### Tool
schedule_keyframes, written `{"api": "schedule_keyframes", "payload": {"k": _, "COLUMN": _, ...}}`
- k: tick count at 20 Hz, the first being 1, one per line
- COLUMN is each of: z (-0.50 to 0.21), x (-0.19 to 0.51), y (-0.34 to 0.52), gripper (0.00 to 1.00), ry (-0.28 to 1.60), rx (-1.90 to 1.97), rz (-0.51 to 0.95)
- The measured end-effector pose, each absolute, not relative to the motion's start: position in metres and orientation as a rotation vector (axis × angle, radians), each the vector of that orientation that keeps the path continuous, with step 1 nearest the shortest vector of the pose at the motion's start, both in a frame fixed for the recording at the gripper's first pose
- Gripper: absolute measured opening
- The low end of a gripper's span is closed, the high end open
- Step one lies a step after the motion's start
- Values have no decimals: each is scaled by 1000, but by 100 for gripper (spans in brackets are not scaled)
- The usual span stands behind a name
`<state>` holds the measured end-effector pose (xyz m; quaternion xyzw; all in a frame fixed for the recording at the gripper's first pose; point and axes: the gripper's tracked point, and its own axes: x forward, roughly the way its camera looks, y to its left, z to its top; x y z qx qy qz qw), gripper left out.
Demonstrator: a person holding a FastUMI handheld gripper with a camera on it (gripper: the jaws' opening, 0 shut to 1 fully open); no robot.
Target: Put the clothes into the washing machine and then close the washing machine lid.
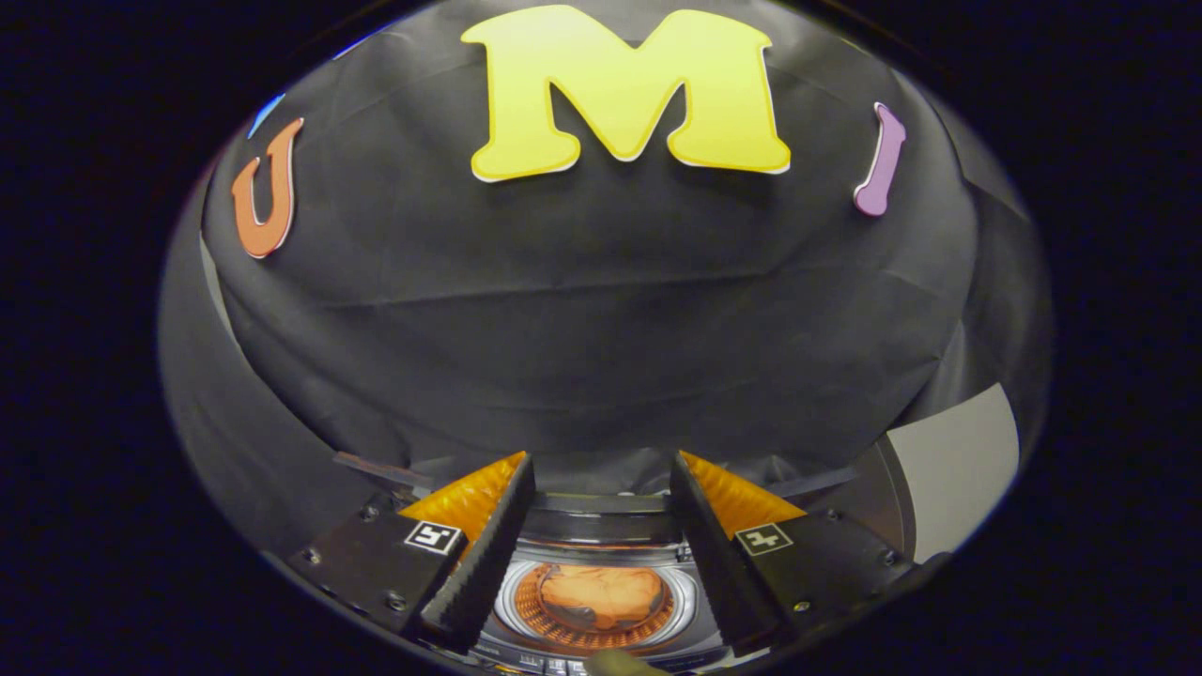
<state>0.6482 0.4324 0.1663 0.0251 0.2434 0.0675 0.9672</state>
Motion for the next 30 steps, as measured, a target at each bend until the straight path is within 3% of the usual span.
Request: {"api": "schedule_keyframes", "payload": {"k": 30, "z": 135, "x": 552, "y": 424, "gripper": 92, "ry": 404, "rx": 29, "rz": 135}}
